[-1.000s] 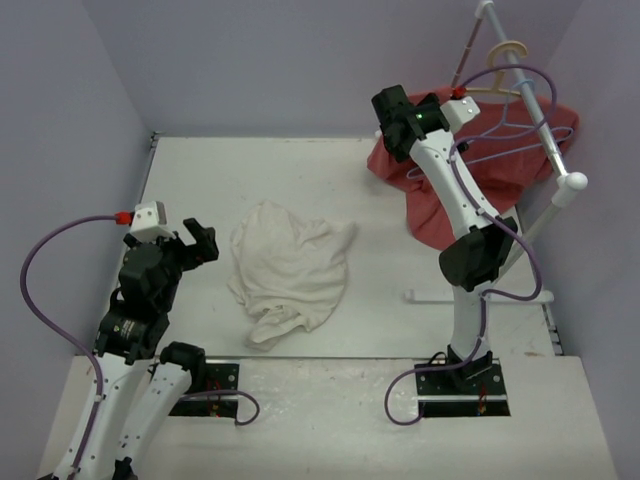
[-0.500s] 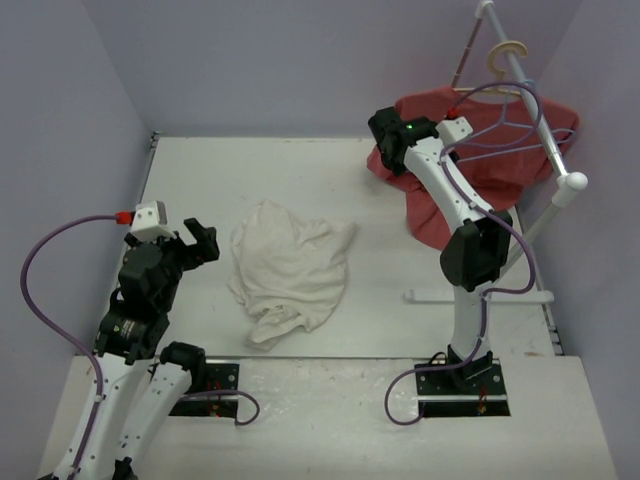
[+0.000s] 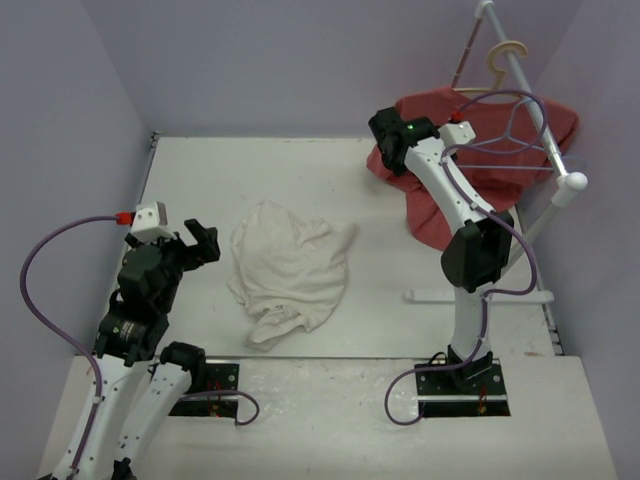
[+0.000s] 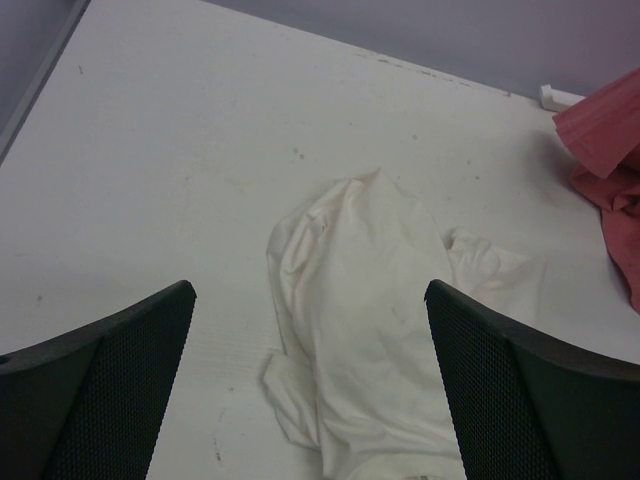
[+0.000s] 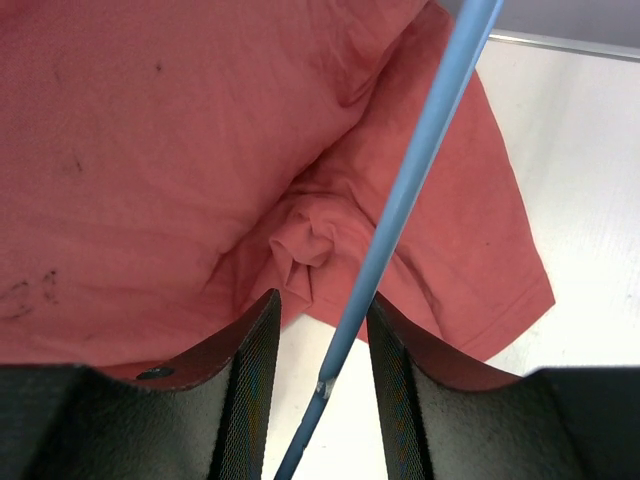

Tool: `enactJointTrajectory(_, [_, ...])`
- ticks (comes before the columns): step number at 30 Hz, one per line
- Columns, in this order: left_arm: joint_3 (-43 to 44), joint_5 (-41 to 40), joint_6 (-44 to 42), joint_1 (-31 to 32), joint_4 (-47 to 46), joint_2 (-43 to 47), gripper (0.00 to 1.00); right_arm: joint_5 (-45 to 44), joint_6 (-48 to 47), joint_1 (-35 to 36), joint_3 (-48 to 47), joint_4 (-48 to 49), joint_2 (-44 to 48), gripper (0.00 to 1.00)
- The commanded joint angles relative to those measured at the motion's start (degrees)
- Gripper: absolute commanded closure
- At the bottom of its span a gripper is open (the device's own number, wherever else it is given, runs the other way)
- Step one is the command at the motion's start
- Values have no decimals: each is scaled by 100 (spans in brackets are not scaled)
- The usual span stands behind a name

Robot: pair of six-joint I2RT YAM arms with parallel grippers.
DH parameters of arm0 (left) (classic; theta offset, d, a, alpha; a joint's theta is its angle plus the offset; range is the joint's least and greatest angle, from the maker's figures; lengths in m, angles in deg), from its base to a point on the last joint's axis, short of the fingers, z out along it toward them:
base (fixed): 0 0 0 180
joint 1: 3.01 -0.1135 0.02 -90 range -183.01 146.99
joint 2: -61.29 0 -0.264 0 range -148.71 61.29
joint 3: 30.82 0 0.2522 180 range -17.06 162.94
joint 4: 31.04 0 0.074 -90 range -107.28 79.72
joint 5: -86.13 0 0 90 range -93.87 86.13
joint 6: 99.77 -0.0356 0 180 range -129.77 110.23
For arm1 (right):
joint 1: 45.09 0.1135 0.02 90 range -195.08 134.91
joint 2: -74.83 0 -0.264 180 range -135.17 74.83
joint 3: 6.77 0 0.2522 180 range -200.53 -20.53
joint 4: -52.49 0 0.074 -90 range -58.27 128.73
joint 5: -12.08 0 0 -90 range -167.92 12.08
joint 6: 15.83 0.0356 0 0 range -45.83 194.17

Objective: Place the t-shirt on the hanger
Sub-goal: Pick up the hanger from the clothesline.

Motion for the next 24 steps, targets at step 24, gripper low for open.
enactJointTrajectory(24, [-37, 16, -112, 28, -240, 17, 0, -173, -434, 202, 762, -726, 812, 100])
